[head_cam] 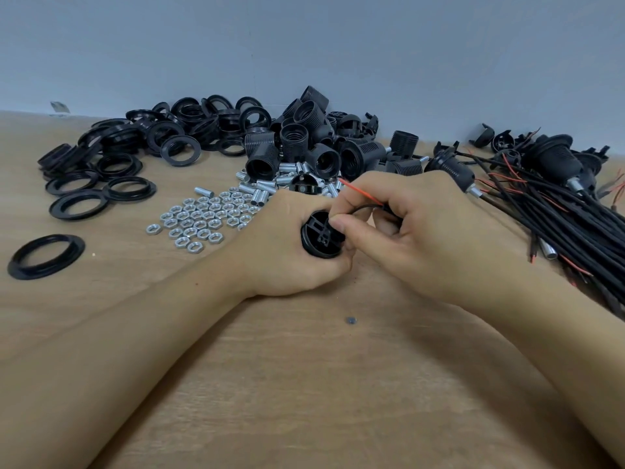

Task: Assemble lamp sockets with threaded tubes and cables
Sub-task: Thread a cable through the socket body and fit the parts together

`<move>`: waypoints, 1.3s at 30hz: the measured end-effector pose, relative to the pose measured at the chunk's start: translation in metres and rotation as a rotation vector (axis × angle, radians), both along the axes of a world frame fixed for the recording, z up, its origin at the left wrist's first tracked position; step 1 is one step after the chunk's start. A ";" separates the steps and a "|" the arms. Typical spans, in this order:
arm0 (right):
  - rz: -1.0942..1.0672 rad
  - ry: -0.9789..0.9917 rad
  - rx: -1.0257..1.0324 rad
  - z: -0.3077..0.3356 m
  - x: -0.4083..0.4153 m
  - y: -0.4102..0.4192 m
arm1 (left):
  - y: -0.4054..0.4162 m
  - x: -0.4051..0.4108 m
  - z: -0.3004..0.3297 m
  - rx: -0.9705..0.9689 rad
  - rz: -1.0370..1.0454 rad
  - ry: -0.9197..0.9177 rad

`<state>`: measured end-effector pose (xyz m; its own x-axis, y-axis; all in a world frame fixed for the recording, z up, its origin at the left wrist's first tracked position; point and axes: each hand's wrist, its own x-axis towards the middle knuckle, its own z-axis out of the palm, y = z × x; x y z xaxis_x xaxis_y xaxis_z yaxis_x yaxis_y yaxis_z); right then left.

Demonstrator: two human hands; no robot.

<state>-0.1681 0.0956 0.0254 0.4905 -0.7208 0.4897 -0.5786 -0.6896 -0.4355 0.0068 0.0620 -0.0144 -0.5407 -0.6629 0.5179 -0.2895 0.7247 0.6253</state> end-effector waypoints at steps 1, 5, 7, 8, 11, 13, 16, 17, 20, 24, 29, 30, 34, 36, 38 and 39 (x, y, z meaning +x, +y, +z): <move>0.005 -0.005 0.024 -0.001 0.000 0.000 | 0.000 0.001 0.000 0.002 -0.010 -0.010; 0.014 -0.054 0.113 -0.002 -0.001 -0.001 | -0.001 0.001 -0.002 0.025 -0.006 0.002; 0.025 -0.127 0.146 0.000 -0.003 -0.002 | -0.001 -0.003 -0.001 0.028 0.021 0.045; 0.033 -0.178 0.167 0.000 -0.004 -0.002 | -0.002 -0.004 0.000 0.020 0.029 0.065; 0.062 -0.350 0.203 0.001 -0.006 -0.004 | -0.005 -0.004 0.000 -0.026 0.062 0.067; 0.059 -0.362 0.150 0.002 -0.005 -0.004 | -0.005 -0.002 0.001 -0.048 0.071 0.068; 0.019 -0.323 0.050 0.002 -0.002 -0.004 | -0.005 -0.002 0.001 -0.019 0.072 0.110; 0.012 -0.326 0.040 0.001 -0.002 -0.004 | -0.006 -0.002 0.001 -0.006 0.082 0.123; 0.002 -0.359 -0.013 0.001 -0.003 -0.005 | -0.007 -0.001 0.001 0.026 0.098 0.165; -0.007 -0.548 0.049 0.002 -0.004 -0.004 | -0.007 -0.001 0.001 -0.017 0.136 0.177; -0.004 -0.376 -0.148 -0.001 -0.003 -0.004 | -0.009 -0.001 0.001 -0.062 0.198 0.259; -0.011 -0.360 -0.174 -0.002 -0.003 -0.005 | -0.010 -0.001 0.001 -0.077 0.211 0.292; -0.024 -0.283 -0.268 -0.002 -0.006 -0.008 | -0.017 0.002 0.002 -0.238 0.264 0.288; -0.024 -0.204 -0.292 -0.003 -0.007 -0.009 | -0.018 0.003 0.002 -0.270 0.276 0.245; -0.028 -0.153 -0.286 -0.004 -0.008 -0.010 | -0.017 0.004 0.003 -0.278 0.279 0.214; -0.029 -0.139 -0.280 -0.004 -0.008 -0.010 | -0.016 0.004 0.004 -0.286 0.276 0.202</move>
<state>-0.1765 0.0854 0.0211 0.3865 -0.5611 0.7320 -0.5480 -0.7781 -0.3071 0.0110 0.0455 -0.0104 -0.2327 -0.5828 0.7786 -0.3893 0.7895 0.4746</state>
